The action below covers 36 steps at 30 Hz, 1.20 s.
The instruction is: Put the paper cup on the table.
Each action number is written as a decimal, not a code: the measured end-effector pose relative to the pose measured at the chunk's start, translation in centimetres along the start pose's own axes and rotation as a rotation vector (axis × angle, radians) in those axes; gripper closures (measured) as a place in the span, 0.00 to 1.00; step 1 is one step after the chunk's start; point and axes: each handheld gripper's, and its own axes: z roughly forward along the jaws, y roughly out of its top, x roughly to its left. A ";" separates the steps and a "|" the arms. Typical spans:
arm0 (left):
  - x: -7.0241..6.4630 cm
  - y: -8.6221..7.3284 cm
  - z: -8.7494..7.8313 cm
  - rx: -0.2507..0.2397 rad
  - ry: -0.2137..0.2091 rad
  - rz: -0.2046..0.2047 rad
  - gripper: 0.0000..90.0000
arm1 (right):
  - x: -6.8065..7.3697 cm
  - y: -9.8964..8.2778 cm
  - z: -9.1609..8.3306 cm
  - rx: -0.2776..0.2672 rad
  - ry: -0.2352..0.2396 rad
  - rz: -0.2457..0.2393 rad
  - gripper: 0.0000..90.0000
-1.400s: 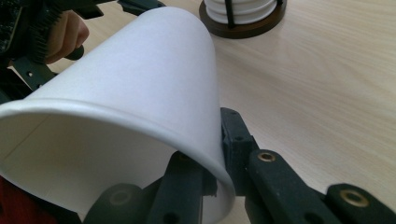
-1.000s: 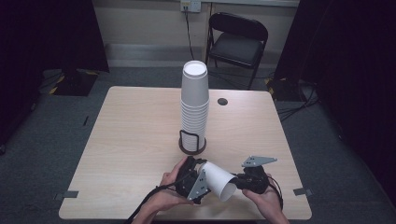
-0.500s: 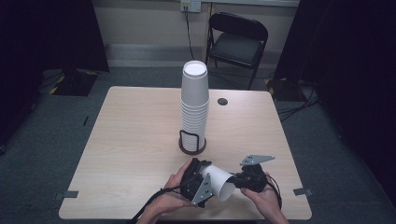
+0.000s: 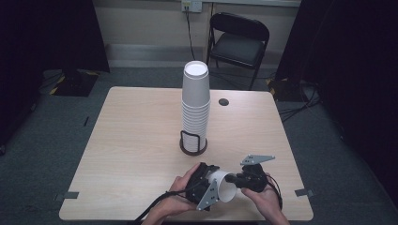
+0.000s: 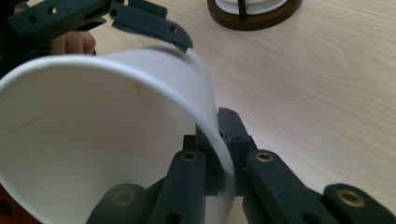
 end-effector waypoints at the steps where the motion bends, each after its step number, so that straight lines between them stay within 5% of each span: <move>1: -0.1 0.1 0.1 -0.001 -0.002 -0.002 0.07 | 0.0 0.0 0.0 -0.001 -0.001 0.002 0.98; 4: 0.0 0.5 0.2 -0.046 -0.007 -0.033 0.10 | 0.1 0.0 0.0 -0.013 0.001 0.014 0.99; 7: -0.2 0.9 0.4 -0.029 0.001 -0.002 0.10 | 0.1 0.0 0.1 -0.012 -0.003 0.012 0.99; 26: -0.3 1.9 1.0 -0.035 0.017 0.006 0.08 | 0.0 -0.1 0.3 -0.022 -0.011 0.035 0.99; 36: -0.2 1.8 1.0 -0.049 0.015 -0.039 0.09 | -0.1 -0.3 0.4 -0.031 -0.013 0.043 0.98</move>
